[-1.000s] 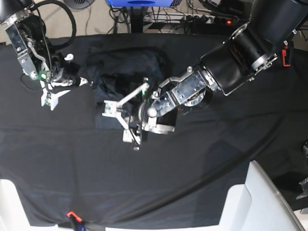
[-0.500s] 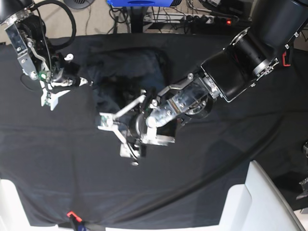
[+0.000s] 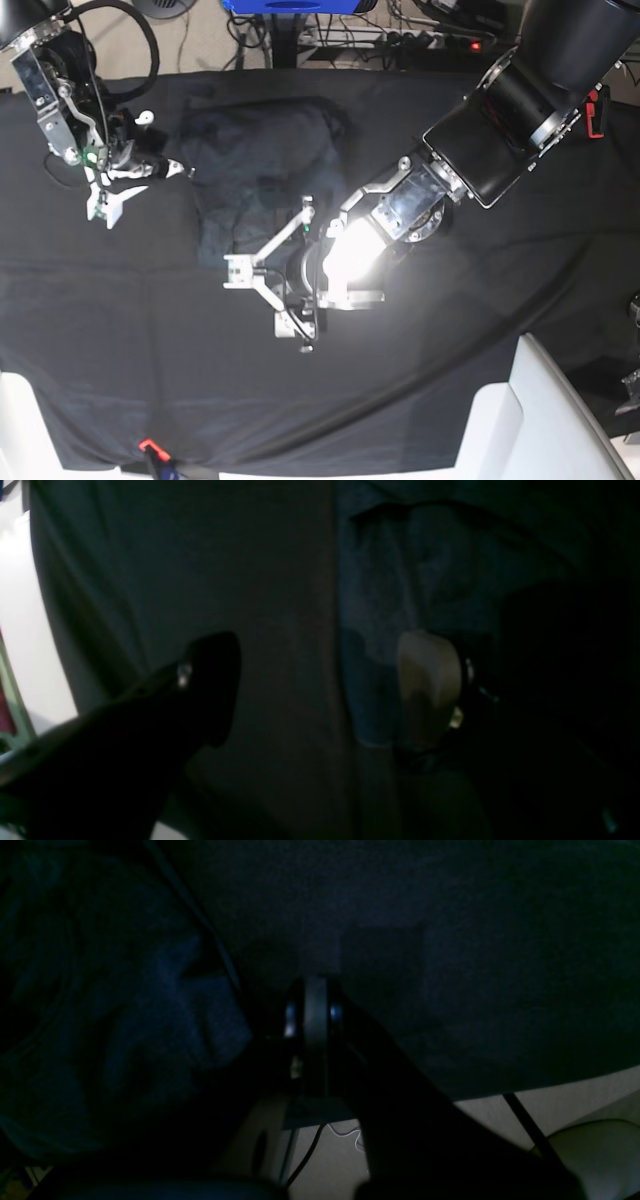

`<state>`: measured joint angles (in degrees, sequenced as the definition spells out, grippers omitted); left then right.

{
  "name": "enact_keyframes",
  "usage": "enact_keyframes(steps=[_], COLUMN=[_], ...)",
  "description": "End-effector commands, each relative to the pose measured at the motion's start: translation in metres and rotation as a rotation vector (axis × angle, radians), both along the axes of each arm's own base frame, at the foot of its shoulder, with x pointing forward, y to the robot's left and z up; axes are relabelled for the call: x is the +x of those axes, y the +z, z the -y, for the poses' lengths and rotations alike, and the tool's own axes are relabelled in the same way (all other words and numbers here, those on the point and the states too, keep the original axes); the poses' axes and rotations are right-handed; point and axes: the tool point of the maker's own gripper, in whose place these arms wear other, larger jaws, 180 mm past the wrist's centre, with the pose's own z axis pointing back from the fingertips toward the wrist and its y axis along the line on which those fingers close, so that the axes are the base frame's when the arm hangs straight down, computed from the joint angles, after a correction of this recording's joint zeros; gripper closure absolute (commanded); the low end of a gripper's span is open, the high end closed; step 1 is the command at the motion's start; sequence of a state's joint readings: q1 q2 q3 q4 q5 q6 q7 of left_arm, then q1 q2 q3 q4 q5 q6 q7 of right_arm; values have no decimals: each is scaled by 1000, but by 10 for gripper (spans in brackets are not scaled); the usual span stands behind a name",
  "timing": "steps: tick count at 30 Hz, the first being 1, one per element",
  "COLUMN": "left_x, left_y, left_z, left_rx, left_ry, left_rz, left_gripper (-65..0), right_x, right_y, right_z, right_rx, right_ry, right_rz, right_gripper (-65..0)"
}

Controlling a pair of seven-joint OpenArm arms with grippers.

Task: Fold the T-shirt properly
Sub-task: 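Tuck the shirt's side edge under with the left gripper, then withdraw the left gripper to its rest spot beside the shirt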

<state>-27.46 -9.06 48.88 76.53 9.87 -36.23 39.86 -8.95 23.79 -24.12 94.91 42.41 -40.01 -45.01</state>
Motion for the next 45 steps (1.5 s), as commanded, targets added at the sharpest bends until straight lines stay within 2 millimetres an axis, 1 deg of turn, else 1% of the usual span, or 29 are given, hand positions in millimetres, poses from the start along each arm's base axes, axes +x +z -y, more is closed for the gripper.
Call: enact_keyframes(steps=[1, 3, 4, 7, 8, 9, 10, 11, 12, 13, 14, 15, 17, 18, 19, 21, 22, 23, 24, 26, 29, 31, 33, 36, 38, 40, 43, 45], left_x=[13, 22, 25, 43, 45, 46, 45, 41, 37, 28, 17, 8, -20, -39, -54, -95, -115, -132, -150, -177, -204, -214, -218, -221, -221, -220, -218, -212], left_y=[21, 36, 42, 69, 71, 73, 73, 69, 64, 56, 47, 40, 24, 14, 9, -8, -13, -18, -19, -17, -10, -6, -3, -4, -4, -6, -7, -5], left_z=[9, 7, 3, -26, -42, -58, -72, -89, -111, -136, -157, -177, -219, -243, -261, -296, -310, -320, -333, -350, -369, -376, -377, -369, -365, -361, -359, -359], left_rx=[-42, -89, -123, -250, -279, -299, -316, -324, -322, -316, -311, -297, -264, -242, -225, -201, -210, -226, -251, -311, -364, -372, -365, -377, -389, -400, -411, -421], left_ry=[-3, 30, 65, 227, 292, 349, 397, 449, 507, 571, 628, 676, 787, 852, 901, 1019, 1077, 1125, 1185, 1278, 1370, 1400, 1401, 1402, 1404, 1410, 1410, 1408], left_rz=[47, 69, 72, 110, 115, 122, 123, 118, 115, 105, 92, 85, 60, 41, 30, -19, -47, -73, -91, -114, -117, -112, -106, -111, -110, -115, -115, -104], left_gripper=[-472, -471, -471, -461, -429, -382, -323, -250, -166, -54, 0, 0, 0, 0, 0, 0, 0, 0, 0, 0, 0, 0, 0, 0, 0, 0, 0, 0], right_x=[9, 12, 14, 24, 31, 37, 40, 44, 50, 54, 58, 63, 72, 77, 81, 87, 90, 94, 99, 107, 111, 112, 115, 121, 125, 117, 113, 111], right_y=[8, 13, 18, 39, 51, 59, 64, 69, 73, 75, 75, 76, 73, 70, 68, 64, 62, 62, 62, 63, 67, 71, 78, 82, 82, 76, 82, 89], right_z=[1, -1, -5, -26, -33, -38, -44, -51, -58, -65, -75, -83, -93, -97, -100, -110, -115, -117, -119, -120, -127, -134, -137, -136, -127, -119, -104, -104], right_rx=[-4, 2, 10, 47, 59, 66, 72, 79, 89, 95, 106, 117, 132, 135, 139, 152, 160, 162, 163, 159, 176, 194, 201, 205, 211, 234, 291, 365], right_ry=[7, 14, 24, 82, 105, 128, 152, 176, 196, 219, 234, 240, 230, 221, 218, 250, 265, 270, 269, 268, 281, 296, 309, 292, 248, 203, 116, 61], right_rz=[35, 52, 65, 131, 167, 193, 206, 215, 219, 218, 221, 223, 216, 209, 205, 200, 200, 202, 202, 197, 150, 124, 123, 145, 146, 121, 129, 130], right_gripper=[0, 0, 0, 0, 0, 0, 0, 0, 0, 0, 0, 0, 0, 0, 0, 0, 0, 0, 0, 0, 0, 0, 0, 0, 0, 0, 0, 0])
